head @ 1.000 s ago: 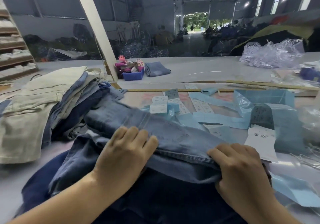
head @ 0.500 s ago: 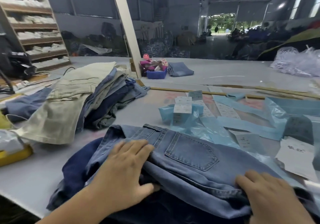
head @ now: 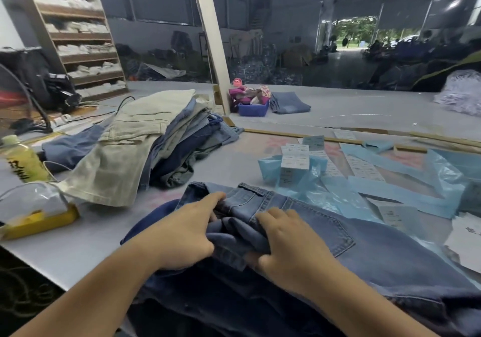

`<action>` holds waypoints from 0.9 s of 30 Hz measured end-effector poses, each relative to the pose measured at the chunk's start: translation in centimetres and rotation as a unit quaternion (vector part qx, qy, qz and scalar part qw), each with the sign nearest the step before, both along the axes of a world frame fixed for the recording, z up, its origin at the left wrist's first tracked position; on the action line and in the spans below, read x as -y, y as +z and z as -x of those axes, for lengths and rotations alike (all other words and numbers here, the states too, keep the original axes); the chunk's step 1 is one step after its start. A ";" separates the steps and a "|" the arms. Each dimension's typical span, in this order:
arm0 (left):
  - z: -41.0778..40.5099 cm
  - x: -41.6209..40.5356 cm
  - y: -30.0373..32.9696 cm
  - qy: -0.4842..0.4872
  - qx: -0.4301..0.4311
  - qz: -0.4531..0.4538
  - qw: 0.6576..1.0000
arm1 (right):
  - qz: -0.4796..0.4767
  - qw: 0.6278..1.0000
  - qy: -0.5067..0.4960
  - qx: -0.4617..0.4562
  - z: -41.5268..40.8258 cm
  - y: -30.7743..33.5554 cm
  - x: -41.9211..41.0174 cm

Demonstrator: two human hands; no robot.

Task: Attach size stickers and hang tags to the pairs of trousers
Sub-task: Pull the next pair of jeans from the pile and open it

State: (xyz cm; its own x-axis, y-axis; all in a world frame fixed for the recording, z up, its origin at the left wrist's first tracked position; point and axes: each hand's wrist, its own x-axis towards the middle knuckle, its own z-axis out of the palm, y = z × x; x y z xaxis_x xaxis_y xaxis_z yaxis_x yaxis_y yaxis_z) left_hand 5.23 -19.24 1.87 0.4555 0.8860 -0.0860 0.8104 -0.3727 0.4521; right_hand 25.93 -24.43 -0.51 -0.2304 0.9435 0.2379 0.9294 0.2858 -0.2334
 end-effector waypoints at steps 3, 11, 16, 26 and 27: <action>0.3 -1.3 1.1 0.035 0.034 -0.030 0.998 | -0.004 0.986 -0.014 -0.165 -1.8 0.5 -1.0; -2.5 -4.3 1.2 0.207 0.003 -0.337 0.918 | -0.055 0.934 -0.058 -0.348 -4.0 1.1 0.2; -2.5 -6.2 -1.0 0.283 0.058 -0.095 0.953 | -0.009 0.938 -0.059 -0.342 -4.1 0.7 0.2; -3.2 -7.0 -1.0 0.158 0.013 -0.001 0.987 | -0.071 0.979 -0.073 -0.177 -2.5 0.2 0.0; -3.5 -7.1 -0.8 0.168 0.039 -0.027 0.985 | -0.096 0.988 -0.057 -0.105 -2.1 0.1 -0.1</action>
State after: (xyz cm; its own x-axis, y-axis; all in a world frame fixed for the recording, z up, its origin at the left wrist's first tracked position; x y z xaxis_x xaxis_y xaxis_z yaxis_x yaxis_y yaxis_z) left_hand 8.69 -12.14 1.05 0.1389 0.9902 -0.0110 0.8558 -0.1145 0.5045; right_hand 28.00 -24.30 -0.41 -0.0528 0.8933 0.4464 0.8951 0.2406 -0.3755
